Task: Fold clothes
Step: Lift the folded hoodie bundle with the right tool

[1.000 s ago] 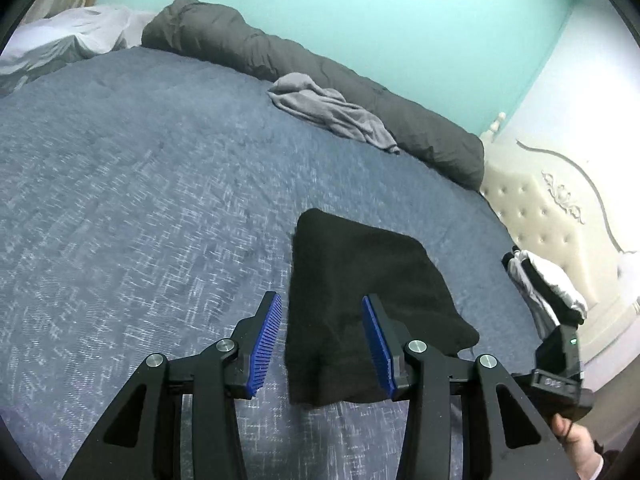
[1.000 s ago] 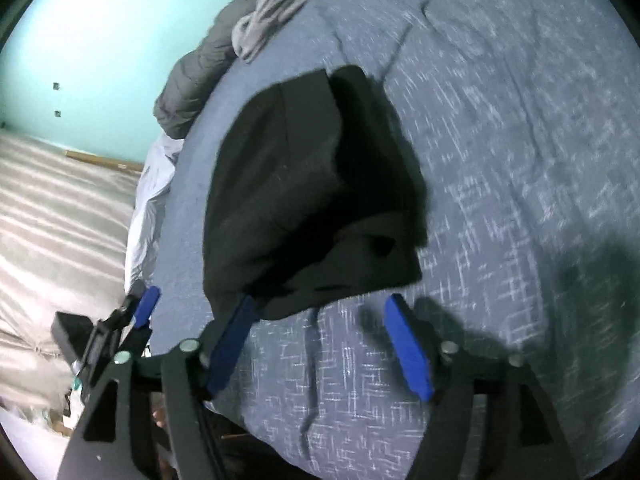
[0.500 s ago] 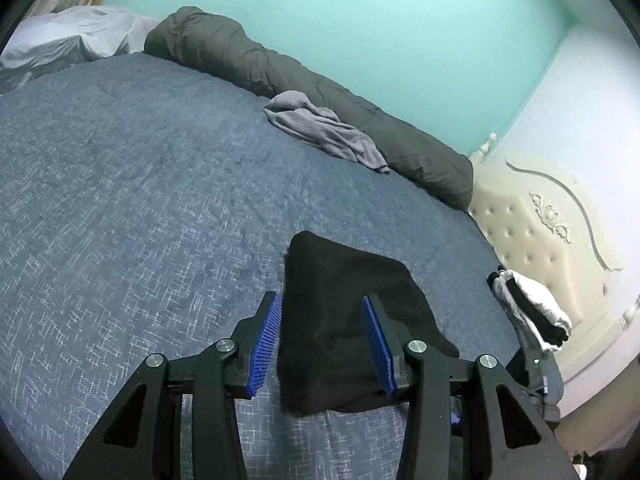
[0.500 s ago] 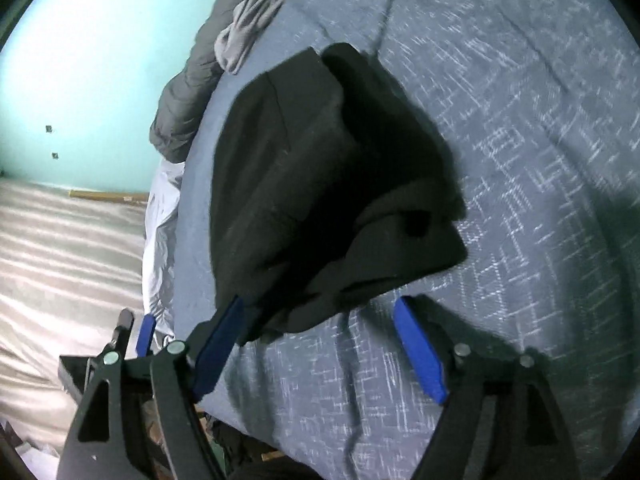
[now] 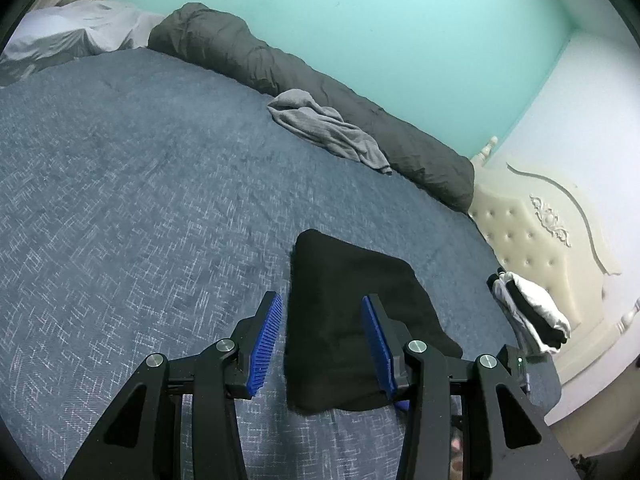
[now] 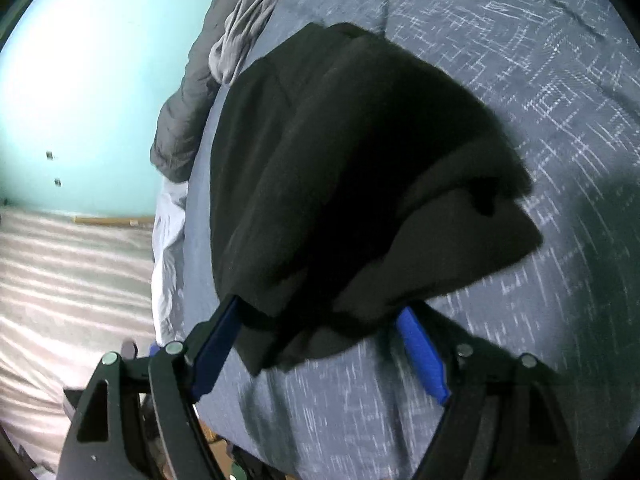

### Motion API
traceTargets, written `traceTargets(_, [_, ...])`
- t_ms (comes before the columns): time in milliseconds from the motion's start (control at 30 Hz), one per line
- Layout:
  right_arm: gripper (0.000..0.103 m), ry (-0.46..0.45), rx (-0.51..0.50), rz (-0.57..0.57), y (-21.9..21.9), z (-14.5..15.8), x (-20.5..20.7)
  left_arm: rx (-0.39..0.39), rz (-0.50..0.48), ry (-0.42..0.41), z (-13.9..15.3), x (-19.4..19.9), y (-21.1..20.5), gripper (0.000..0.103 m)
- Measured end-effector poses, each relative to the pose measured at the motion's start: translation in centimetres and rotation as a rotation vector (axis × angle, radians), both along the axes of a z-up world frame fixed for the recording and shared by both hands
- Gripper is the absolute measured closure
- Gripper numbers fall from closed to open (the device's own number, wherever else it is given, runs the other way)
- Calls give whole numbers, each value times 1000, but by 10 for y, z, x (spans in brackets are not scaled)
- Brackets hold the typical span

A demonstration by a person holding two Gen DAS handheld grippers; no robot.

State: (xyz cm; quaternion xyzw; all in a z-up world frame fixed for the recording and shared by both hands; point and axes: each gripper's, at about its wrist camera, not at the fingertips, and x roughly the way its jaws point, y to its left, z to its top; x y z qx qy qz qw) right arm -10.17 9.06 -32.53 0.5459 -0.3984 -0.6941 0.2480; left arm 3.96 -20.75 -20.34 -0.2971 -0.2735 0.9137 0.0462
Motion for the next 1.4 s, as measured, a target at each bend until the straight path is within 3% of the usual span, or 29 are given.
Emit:
traceTargets(233, [25, 56, 16, -21, -5, 1, -14, 3, 3, -6, -3, 0, -2, 58])
traceTargets(467, [61, 125, 9, -4, 3, 12, -20, -4, -3, -14, -5, -3, 1, 58])
traceTargets(567, [67, 153, 14, 25, 10, 20, -22, -7, -6, -18, -5, -4, 2, 58])
traceTargets(833, [73, 226, 56, 105, 40, 46, -35, -32, -37, -21, 1, -19, 17, 58])
traceTargets(1033, [76, 241, 137, 234, 70, 58, -52, -47, -87, -27, 7, -34, 35, 58])
traceTargets(1133, [89, 275, 164, 283, 89, 66, -57, -49, -135, -39, 7, -47, 49, 58])
traceTargets(1200, [92, 295, 182, 319, 98, 72, -60, -52, -166, -53, 4, -59, 59, 57])
traceTargets(1333, [96, 251, 204, 331, 121, 64, -69, -57, -220, -97, -4, -88, 75, 57])
traceTargets(1400, [96, 228, 166, 320, 126, 58, -71, -61, -240, -122, -8, -104, 81, 57])
